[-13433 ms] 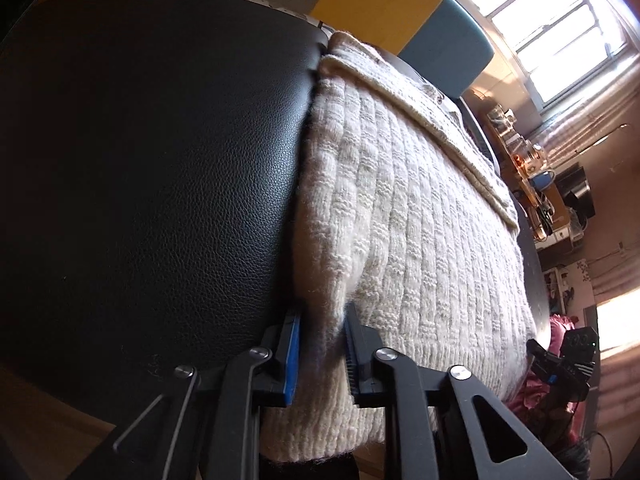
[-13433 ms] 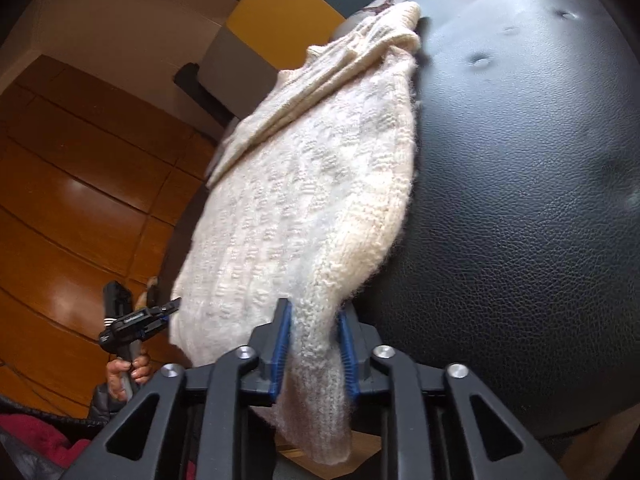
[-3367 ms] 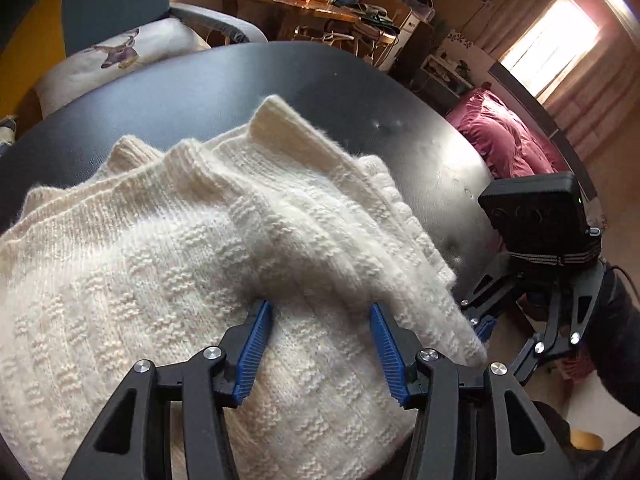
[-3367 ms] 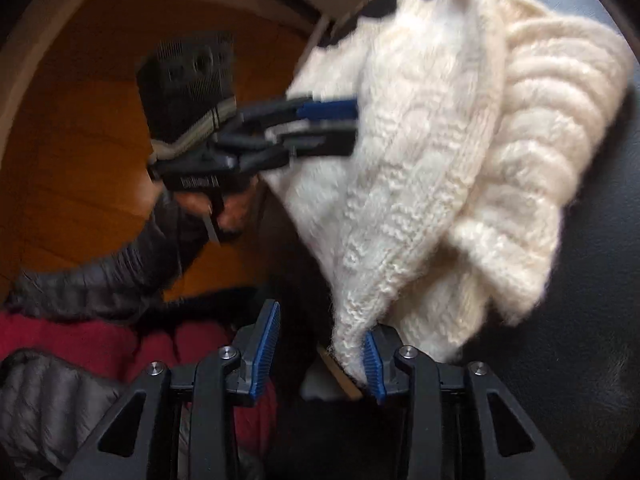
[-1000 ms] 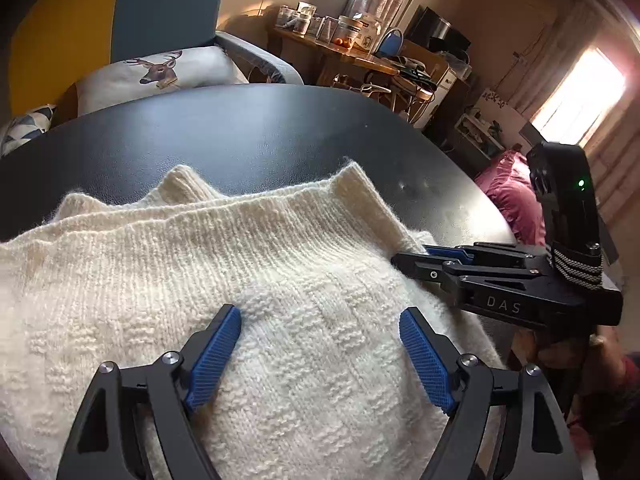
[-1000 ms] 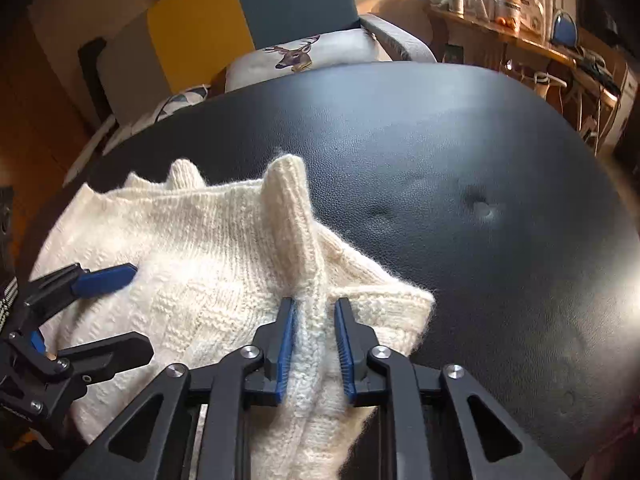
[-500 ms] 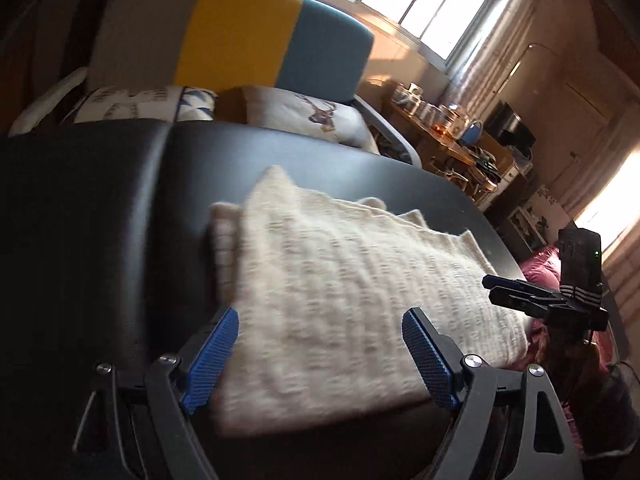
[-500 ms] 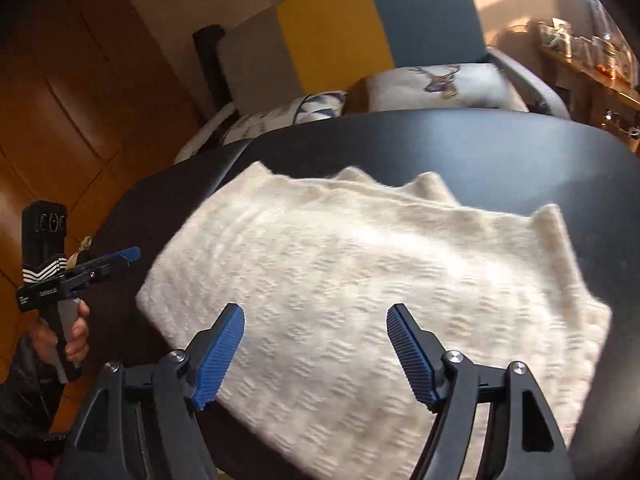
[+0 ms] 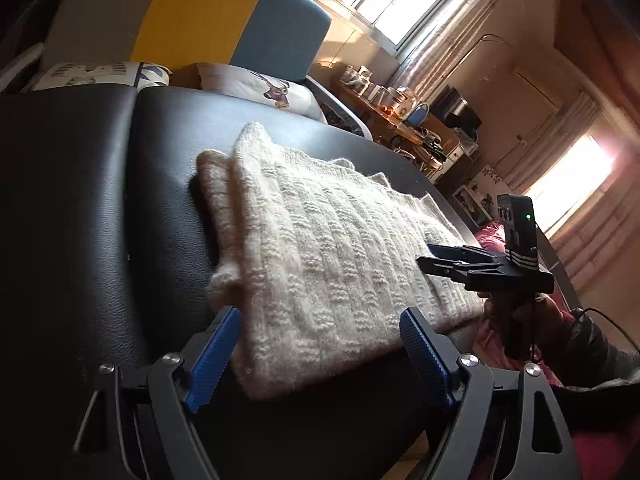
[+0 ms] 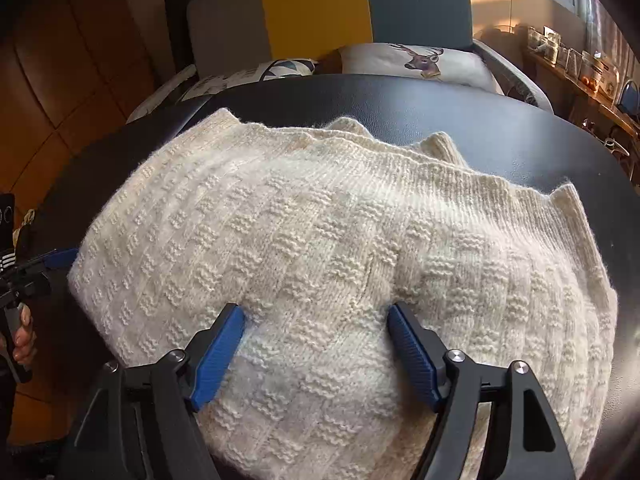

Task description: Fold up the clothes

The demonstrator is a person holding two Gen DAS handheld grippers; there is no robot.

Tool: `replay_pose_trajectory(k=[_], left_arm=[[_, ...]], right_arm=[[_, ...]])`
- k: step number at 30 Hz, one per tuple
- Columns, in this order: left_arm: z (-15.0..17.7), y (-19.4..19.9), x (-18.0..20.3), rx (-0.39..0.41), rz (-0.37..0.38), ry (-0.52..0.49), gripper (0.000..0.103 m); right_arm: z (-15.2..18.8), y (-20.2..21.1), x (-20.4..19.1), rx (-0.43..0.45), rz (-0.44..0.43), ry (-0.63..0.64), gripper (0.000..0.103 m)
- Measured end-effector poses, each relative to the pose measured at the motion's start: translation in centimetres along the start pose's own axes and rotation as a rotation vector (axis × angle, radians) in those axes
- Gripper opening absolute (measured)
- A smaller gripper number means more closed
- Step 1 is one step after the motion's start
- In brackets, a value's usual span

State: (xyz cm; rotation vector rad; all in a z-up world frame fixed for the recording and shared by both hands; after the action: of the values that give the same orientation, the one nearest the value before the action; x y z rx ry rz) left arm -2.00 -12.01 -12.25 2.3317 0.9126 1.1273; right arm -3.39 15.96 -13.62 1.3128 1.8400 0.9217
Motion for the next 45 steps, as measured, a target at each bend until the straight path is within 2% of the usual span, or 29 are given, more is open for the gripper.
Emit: replay_pose_trajectory(k=[3,5,7,8,9,14,17,23,25,29,30,32,33,36,39,40,41,42,45], left_arm=[[-0.2,-1.0,0.3,-0.027,0.005,-0.009,0.082],[-0.2,-1.5,0.5,-0.038,0.005,-0.012,0.082],[0.0,-1.9,0.4,-0.054,0.01,0.015,0.058],[0.2,-2.0,0.0,-0.062,0.008,0.046,0.03],[0.7,-2.0,-0.4,-0.069,-0.011,0.068,0.009],[3.0,-1.0,-1.5,-0.046,-0.03,0.168,0.007],[4.1,-0.3,-1.4,-0.025,-0.035,0.204,0.007],[4.5,0.7,-0.9,-0.008,-0.037,0.256,0.009],[3.8,1.9,-0.7,0.02,-0.059,0.261,0.015],[1.3,3.7,-0.7,0.082,-0.143,0.242,0.04],[0.3,3.7,-0.8,0.095,-0.151,0.236,0.044],[-2.0,2.7,-0.4,0.094,-0.181,0.197,0.049],[-3.1,2.3,-0.2,0.094,-0.196,0.177,0.054],[-6.1,-0.4,-0.1,0.047,-0.271,0.112,0.058],[-7.5,-3.8,-1.2,-0.039,-0.323,0.099,0.056],[-7.3,-4.8,-1.6,-0.073,-0.344,0.1,0.053],[-7.1,-5.7,-2.0,-0.106,-0.365,0.101,0.03],[-6.8,-6.5,-2.3,-0.133,-0.383,0.103,0.013],[-5.5,-6.4,-2.6,-0.108,-0.387,0.131,0.013]], right_arm=[[-0.3,-0.4,-0.2,-0.021,-0.02,0.0,0.09],[-0.4,-0.5,-0.1,-0.014,-0.039,-0.001,0.091],[-0.1,-0.5,-0.2,0.0,-0.044,0.02,0.091],[0.0,-0.4,-0.4,0.001,-0.041,0.045,0.091],[0.1,-0.4,-0.3,0.004,-0.043,0.052,0.091],[0.3,-0.4,0.5,0.035,-0.068,0.043,0.091],[0.4,-0.7,-0.1,0.041,-0.018,0.115,0.091],[0.3,-1.0,-0.4,0.05,0.009,0.14,0.094],[0.2,-0.9,-0.4,0.054,0.011,0.141,0.094],[0.1,-0.7,-0.5,0.052,0.019,0.142,0.094],[-0.1,-0.6,-0.6,0.045,0.022,0.141,0.094],[-0.7,-0.1,-0.7,0.031,0.027,0.135,0.093],[-0.8,0.6,-0.8,0.044,0.031,0.133,0.09],[-1.4,2.8,-0.4,0.108,0.046,0.128,0.09],[-2.1,4.0,1.6,0.122,0.074,0.092,0.09],[-2.0,4.1,2.5,0.115,0.081,0.072,0.09],[-1.9,4.1,3.5,0.108,0.088,0.051,0.09],[-1.9,4.0,4.6,0.096,0.098,0.028,0.09],[-0.8,2.9,7.5,0.059,0.119,-0.047,0.09]])
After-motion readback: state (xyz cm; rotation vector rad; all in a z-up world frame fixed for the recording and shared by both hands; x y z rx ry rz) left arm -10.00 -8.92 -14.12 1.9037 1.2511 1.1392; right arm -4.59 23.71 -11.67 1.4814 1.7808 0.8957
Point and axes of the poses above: each gripper's, at about its wrist camera, not at the fingertips, and y roughly against the way its jaws point, x to its right, z to its underside, the point moved 2 cm from there along -y, roughly the way its jaws point, and after that the axes turned 2 degrees about z, right-handed, at the moved point
